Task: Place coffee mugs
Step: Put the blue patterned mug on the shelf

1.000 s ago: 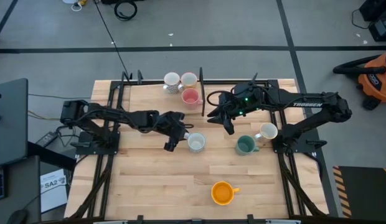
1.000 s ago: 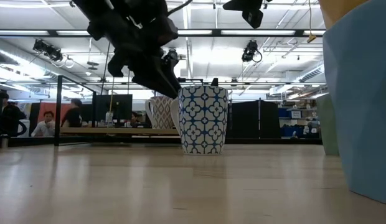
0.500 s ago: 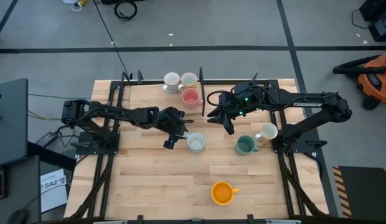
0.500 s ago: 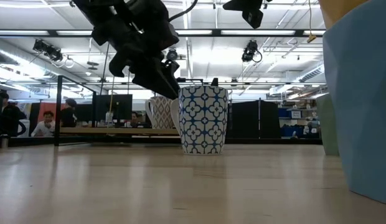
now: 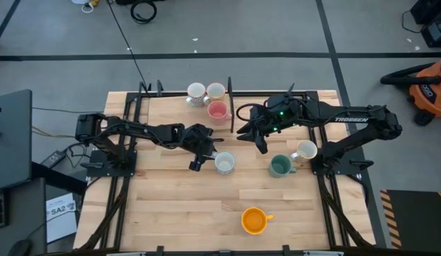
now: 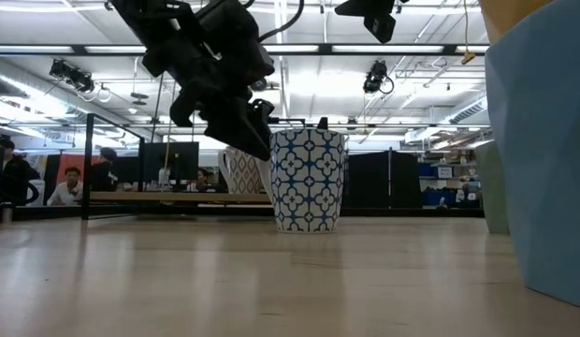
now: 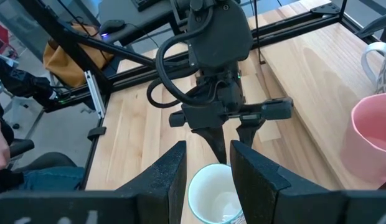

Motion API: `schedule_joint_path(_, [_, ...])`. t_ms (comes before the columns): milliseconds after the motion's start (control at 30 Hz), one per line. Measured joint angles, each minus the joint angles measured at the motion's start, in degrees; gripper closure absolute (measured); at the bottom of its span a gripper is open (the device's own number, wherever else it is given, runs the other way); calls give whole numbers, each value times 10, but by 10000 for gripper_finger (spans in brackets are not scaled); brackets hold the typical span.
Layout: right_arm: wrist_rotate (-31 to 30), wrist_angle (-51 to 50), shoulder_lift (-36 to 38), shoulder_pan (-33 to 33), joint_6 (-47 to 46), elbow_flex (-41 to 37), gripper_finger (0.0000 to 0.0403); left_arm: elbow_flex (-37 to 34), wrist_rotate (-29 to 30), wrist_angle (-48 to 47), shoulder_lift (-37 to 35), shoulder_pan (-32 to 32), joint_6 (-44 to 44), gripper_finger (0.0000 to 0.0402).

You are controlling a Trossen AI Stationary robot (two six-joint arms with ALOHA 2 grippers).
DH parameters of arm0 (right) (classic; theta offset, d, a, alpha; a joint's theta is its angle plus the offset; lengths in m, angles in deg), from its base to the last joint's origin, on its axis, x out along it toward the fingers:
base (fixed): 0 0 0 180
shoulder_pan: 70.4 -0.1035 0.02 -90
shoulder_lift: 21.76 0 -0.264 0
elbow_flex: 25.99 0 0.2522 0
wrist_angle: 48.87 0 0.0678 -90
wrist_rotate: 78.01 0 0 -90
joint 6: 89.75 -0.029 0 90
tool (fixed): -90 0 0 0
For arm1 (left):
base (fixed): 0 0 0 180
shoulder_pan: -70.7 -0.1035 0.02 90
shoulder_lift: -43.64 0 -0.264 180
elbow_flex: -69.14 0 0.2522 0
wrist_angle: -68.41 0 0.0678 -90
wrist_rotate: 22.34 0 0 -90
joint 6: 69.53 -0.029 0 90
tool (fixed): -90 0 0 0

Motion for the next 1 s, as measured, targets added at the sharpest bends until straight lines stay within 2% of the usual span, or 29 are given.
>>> schedule_joint_path(233, [0, 0, 0, 0, 0, 0, 275, 0, -27, 0, 0, 1, 3, 261])
schedule_joint_path(600, [0, 0, 0, 0, 0, 0, 275, 0, -26, -5, -1, 1, 4, 318])
schedule_joint_path(1000, [0, 0, 0, 0, 0, 0, 275, 1, -4, -12, -2, 2, 39, 321])
